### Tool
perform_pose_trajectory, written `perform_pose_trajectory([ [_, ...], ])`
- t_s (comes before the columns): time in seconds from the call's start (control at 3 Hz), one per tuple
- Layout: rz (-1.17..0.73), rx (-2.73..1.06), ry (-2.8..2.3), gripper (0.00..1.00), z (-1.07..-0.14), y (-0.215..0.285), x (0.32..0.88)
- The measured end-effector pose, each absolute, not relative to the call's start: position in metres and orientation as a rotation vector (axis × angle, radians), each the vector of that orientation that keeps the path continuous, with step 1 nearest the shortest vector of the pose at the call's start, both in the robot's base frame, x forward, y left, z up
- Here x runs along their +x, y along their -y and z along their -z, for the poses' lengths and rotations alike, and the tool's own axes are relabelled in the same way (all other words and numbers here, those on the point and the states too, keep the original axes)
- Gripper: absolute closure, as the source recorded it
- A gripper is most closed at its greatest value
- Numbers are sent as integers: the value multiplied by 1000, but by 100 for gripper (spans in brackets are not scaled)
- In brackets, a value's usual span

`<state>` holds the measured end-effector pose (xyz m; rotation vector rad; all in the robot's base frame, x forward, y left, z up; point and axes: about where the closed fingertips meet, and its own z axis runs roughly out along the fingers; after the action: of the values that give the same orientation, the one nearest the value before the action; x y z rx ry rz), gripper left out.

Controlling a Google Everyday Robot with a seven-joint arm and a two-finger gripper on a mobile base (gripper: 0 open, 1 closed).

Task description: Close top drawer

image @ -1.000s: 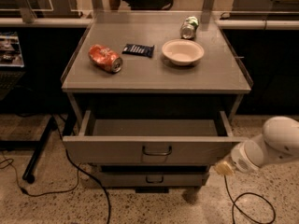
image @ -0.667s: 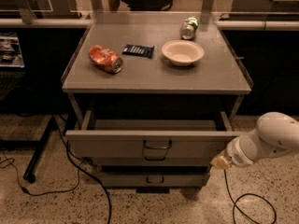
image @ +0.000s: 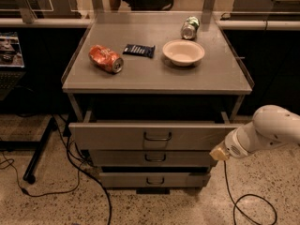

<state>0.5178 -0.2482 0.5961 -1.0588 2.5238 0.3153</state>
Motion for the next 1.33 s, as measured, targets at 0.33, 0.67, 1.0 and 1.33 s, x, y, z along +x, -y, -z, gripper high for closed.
perform_pose_trajectory([
  [0.33,-229,-1070,-2485,100,-616,247,545],
  [0.67,-216,-1071,-2480,100,-620,248,547],
  [1.0,-115,-1073,-2437,100,-645,250,574],
  [1.33,-56,-1067,-2417,100,-659,252,590],
])
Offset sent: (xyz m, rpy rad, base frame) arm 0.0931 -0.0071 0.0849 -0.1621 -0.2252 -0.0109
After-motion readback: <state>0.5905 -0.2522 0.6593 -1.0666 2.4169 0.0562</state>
